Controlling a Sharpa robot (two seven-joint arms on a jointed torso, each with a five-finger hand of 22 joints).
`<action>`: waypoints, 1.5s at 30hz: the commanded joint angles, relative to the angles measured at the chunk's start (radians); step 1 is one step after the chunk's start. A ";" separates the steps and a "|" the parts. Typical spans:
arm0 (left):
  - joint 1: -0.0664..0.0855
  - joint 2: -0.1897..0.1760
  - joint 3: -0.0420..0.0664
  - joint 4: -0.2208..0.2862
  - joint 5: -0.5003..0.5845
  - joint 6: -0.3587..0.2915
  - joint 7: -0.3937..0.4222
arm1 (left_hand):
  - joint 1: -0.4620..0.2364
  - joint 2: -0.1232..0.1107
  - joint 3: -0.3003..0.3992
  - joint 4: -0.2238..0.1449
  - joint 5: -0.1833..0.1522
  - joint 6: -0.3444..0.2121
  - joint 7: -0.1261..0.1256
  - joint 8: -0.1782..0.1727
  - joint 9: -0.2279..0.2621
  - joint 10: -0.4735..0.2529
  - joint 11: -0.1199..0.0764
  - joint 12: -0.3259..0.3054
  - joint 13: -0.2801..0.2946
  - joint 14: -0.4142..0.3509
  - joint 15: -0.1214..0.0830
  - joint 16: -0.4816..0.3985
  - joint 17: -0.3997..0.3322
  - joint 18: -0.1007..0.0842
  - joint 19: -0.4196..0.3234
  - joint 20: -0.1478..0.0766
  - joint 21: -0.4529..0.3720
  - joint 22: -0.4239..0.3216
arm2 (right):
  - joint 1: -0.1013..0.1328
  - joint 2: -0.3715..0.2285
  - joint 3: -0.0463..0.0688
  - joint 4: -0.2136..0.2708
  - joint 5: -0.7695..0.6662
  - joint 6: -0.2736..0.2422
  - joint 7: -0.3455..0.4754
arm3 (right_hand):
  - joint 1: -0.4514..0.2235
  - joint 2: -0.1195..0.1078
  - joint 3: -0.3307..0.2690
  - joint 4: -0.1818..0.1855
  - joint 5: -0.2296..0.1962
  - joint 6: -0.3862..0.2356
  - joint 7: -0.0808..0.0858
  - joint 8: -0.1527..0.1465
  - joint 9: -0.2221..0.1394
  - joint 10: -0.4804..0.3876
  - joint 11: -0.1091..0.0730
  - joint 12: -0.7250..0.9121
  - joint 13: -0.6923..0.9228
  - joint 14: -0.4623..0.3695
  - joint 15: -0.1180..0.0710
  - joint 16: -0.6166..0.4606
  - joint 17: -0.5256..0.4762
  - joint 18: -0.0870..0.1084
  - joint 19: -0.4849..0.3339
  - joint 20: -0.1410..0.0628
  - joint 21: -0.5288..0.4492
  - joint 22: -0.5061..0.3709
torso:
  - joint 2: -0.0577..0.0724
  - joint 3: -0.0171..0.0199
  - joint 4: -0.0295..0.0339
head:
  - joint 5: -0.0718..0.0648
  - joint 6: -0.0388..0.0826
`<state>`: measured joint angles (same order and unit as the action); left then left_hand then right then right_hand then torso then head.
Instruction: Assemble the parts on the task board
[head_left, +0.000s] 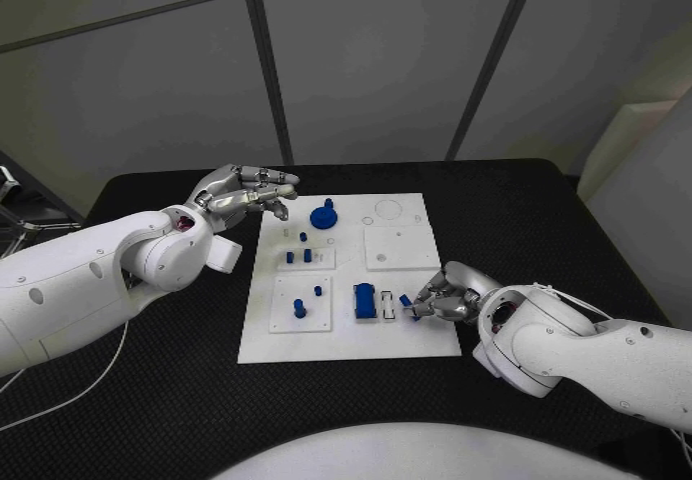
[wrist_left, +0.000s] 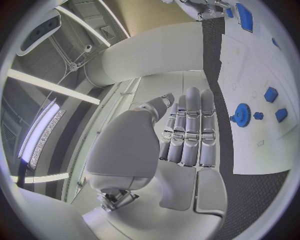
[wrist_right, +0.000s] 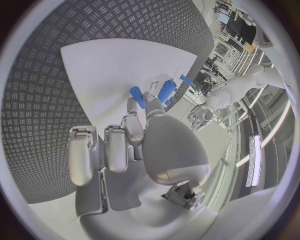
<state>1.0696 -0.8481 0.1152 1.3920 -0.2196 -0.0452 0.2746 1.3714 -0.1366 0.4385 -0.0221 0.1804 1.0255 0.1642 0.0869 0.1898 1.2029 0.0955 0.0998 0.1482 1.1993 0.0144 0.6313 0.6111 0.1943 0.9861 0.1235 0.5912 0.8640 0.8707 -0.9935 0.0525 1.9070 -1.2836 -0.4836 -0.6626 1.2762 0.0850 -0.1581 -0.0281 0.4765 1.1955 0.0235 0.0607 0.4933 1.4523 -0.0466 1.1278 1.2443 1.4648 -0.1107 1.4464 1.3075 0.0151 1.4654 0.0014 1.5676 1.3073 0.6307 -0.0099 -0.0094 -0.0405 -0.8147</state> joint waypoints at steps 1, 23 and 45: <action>0.001 0.001 0.001 0.003 0.005 0.010 0.003 | -0.003 0.003 -0.006 0.000 -0.006 0.000 0.004 -0.005 0.001 -0.007 0.003 0.002 0.001 0.002 0.008 -0.006 -0.001 -0.013 0.004 0.003 -0.007 -0.001 | 0.001 0.012 0.000 -0.007 0.032 -0.024 0.019 | -0.024 -0.005 -0.008 0.005 0.004 0.006 -0.001 0.003 -0.003 0.010 -0.004 0.005 0.002 0.062 -0.002 0.006 0.039 -0.015 0.105 -0.002 0.003 0.263 | 0.000 -0.0002 -0.0007 | 0.000 -0.001; 0.001 -0.001 0.001 0.006 0.005 0.012 0.002 | -0.003 0.003 -0.006 0.000 -0.006 0.000 0.004 -0.006 0.002 -0.007 0.003 0.002 0.002 0.002 0.008 -0.006 -0.001 -0.013 0.004 0.003 -0.008 -0.002 | 0.002 0.085 0.001 -0.042 0.024 -0.014 0.030 | -0.072 -0.002 -0.028 0.045 0.003 0.024 -0.005 0.007 -0.007 0.016 -0.007 0.018 0.012 0.064 -0.004 0.011 0.049 -0.015 0.105 -0.003 0.003 0.263 | 0.000 0.0013 -0.0018 | 0.012 -0.005; 0.001 -0.002 0.001 0.006 0.005 0.014 -0.001 | -0.004 0.003 -0.006 0.000 -0.006 0.000 0.004 -0.006 0.003 -0.008 0.003 0.002 0.002 0.002 0.008 -0.007 -0.001 -0.013 0.004 0.003 -0.009 -0.003 | 0.002 0.096 0.001 -0.057 -0.006 0.011 0.018 | -0.148 -0.066 -0.092 0.196 -0.211 0.040 -0.002 0.008 0.001 0.017 -0.004 0.015 0.014 0.062 -0.002 0.006 0.043 -0.015 0.105 -0.001 0.003 0.263 | -0.001 0.0011 -0.0020 | 0.013 -0.002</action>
<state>1.0697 -0.8501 0.1153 1.3955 -0.2196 -0.0431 0.2727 1.3714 -0.1366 0.4385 -0.0222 0.1804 1.0255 0.1642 0.0870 0.1907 1.1993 0.0991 0.0998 0.1490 1.1993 0.0144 0.6313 0.6111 0.1943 0.9861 0.1235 0.5834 0.8631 0.8726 -0.8981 0.0545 1.8471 -1.2727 -0.4881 -0.6495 1.1267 0.0287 -0.2505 0.1620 0.2700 1.2281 0.0206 0.0697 0.4923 1.4599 -0.0540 1.1450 1.2596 1.4648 -0.1110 1.4543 1.3077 0.0151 1.4654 0.0015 1.5676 1.3073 0.6301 -0.0088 -0.0110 -0.0270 -0.8172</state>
